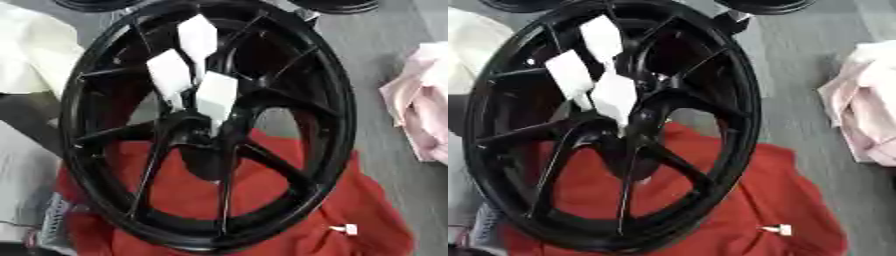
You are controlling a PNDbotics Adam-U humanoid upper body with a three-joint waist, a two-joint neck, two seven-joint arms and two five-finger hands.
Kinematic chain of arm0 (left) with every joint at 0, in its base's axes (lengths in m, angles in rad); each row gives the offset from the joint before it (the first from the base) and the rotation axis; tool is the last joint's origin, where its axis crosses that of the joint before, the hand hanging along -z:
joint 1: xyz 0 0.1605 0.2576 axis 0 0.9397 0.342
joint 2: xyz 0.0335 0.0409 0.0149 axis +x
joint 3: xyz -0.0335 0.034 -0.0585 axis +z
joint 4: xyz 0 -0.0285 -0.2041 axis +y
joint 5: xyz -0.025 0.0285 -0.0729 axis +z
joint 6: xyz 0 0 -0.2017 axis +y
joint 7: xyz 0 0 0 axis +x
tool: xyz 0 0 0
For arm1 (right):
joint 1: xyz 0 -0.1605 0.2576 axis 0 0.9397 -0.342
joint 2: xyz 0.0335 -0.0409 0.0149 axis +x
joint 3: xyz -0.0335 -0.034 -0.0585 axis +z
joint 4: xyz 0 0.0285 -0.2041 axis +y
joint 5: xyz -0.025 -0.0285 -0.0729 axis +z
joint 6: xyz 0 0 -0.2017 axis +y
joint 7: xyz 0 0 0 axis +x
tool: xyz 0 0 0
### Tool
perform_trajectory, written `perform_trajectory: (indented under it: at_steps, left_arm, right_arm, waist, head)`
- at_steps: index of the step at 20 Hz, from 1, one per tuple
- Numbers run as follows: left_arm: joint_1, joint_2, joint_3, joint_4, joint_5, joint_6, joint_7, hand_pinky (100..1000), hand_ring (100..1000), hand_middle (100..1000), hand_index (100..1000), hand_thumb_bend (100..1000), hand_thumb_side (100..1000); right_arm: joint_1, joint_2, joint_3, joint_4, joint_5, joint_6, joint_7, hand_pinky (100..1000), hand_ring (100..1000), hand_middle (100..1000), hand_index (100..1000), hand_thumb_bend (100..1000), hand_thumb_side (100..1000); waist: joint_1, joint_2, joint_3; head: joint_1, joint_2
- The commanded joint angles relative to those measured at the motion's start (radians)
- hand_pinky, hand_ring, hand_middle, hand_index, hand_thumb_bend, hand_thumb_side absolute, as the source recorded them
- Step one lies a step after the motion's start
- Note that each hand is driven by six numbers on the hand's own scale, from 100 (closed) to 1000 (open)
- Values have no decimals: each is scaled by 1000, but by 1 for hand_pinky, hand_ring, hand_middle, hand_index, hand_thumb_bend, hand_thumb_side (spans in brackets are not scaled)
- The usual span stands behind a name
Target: Pull the pin out of the wheel hub.
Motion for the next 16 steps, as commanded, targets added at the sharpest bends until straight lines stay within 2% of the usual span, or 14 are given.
perform_trajectory:
  at_steps: [1,7,10,13,16]
  left_arm:
    - [-4,47,14,-16,-1,-2,-4,783,851,817,842,483,883]
    - [-5,53,12,-21,-20,0,-10,785,851,817,843,481,884]
    - [-15,69,4,-29,-52,6,-37,787,851,816,845,476,876]
    - [-39,101,-9,-39,-122,16,-117,794,852,820,861,474,879]
    - [-72,136,-25,-43,-217,32,-254,802,853,821,870,471,880]
  right_arm:
    - [-10,-31,-10,-14,4,0,-2,852,800,744,765,100,466]
    - [-5,-26,-10,-19,-3,-1,-6,852,800,745,767,100,476]
    - [0,-19,-12,-26,-26,-4,-14,850,798,744,765,100,508]
    - [7,-11,-12,-34,-62,-6,-25,850,798,745,764,100,553]
    - [18,2,-14,-51,-108,-8,-47,849,798,746,763,100,618]
  waist:
    - [0,-26,1]
    - [3,-24,-2]
    - [4,-22,-2]
    - [5,-20,-3]
    - [7,-19,-3]
  head:
    - [-4,3]
    - [-4,0]
    - [-6,-1]
    - [-7,1]
    - [-6,3]
